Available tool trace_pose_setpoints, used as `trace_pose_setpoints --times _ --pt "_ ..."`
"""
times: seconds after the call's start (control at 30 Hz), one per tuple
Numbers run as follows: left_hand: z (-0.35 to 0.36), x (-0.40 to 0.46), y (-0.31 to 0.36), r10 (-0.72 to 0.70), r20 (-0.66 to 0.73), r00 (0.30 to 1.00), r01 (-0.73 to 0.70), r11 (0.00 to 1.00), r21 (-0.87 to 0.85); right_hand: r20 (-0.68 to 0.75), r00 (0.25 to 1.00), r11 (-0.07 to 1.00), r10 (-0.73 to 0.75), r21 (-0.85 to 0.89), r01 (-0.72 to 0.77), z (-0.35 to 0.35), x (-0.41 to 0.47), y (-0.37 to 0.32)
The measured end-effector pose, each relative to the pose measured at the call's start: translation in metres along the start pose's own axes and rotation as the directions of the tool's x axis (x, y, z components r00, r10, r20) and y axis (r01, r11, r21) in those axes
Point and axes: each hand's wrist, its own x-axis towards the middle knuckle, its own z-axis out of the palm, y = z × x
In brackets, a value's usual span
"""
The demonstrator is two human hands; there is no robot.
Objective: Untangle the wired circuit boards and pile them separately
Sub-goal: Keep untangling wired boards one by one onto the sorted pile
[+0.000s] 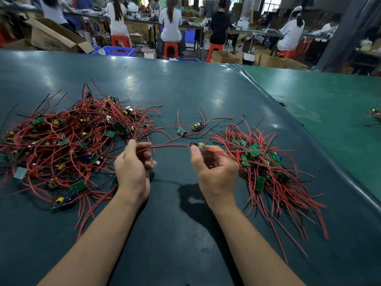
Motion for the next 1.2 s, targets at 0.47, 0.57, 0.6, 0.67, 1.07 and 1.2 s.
trace_pose_setpoints --times 0.47,0.57,0.6,0.67,1.07,1.2 --pt "-0.011 -0.011 -0.005 0.598 0.327 0.732 -0.557 0.248 0.793 -0.284 0.723 0.738 0.630 0.509 -0.443 -0.016 0.023 0.012" --pt "-0.016 -0.009 -0.005 0.593 0.326 0.736 -0.383 -0.032 0.923 -0.181 0.729 0.688 0.660 0.535 -0.490 -0.015 0.020 0.010" --pt "-0.017 -0.007 -0.004 0.564 0.286 0.775 -0.312 -0.052 0.949 -0.155 0.735 0.685 0.660 0.525 -0.505 -0.015 0.020 0.010" --pt "-0.019 -0.005 -0.001 0.472 0.215 0.855 -0.196 -0.090 0.976 -0.123 0.766 0.720 0.631 0.462 -0.518 -0.014 0.018 0.010" --pt "-0.020 -0.004 0.000 0.449 0.249 0.858 -0.224 -0.110 0.968 -0.025 0.870 0.853 0.493 0.210 -0.477 -0.009 0.014 0.008" --pt "-0.020 -0.004 0.002 0.535 0.262 0.804 -0.297 -0.021 0.955 -0.026 0.872 0.857 0.488 0.205 -0.474 -0.010 0.014 0.007"
